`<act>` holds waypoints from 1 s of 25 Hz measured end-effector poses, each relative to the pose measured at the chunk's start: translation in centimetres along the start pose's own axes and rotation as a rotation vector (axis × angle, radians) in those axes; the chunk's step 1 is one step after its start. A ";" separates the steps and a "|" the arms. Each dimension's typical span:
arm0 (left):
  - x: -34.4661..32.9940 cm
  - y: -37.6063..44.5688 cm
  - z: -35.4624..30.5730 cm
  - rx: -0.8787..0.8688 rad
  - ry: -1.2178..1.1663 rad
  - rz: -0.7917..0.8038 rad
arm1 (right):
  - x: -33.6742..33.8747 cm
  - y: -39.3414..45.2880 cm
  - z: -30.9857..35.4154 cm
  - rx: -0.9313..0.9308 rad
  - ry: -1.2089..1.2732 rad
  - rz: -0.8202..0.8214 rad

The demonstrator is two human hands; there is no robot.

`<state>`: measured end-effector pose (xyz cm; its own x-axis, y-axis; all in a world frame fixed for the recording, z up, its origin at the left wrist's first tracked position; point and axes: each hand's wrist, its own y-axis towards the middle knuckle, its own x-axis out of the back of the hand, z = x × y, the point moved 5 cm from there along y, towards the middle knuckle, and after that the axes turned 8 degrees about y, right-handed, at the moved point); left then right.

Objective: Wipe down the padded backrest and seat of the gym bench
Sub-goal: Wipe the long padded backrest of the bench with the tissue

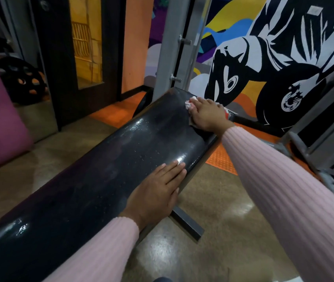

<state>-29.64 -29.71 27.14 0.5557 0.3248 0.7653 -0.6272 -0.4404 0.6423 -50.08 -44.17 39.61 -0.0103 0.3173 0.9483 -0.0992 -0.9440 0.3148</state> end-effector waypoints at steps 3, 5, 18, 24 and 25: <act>-0.1 0.0 0.0 -0.010 0.010 0.004 | -0.9 2.0 3.1 -0.042 0.002 0.094; 0.0 0.0 0.0 -0.008 0.006 -0.004 | -1.5 0.3 4.4 0.081 -0.028 0.147; -0.1 0.2 0.2 -0.012 0.009 -0.013 | -1.3 2.8 3.8 0.065 -0.041 0.204; -0.2 0.1 0.1 -0.008 0.000 -0.009 | 0.3 -0.5 0.4 0.263 -0.040 0.172; -0.2 0.0 -0.1 -0.007 -0.004 -0.008 | 0.3 0.5 -0.3 0.165 -0.023 0.173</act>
<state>-29.82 -29.75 26.96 0.5632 0.3246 0.7599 -0.6268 -0.4315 0.6488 -50.46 -44.51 40.00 0.0099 0.1488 0.9888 0.0662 -0.9868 0.1479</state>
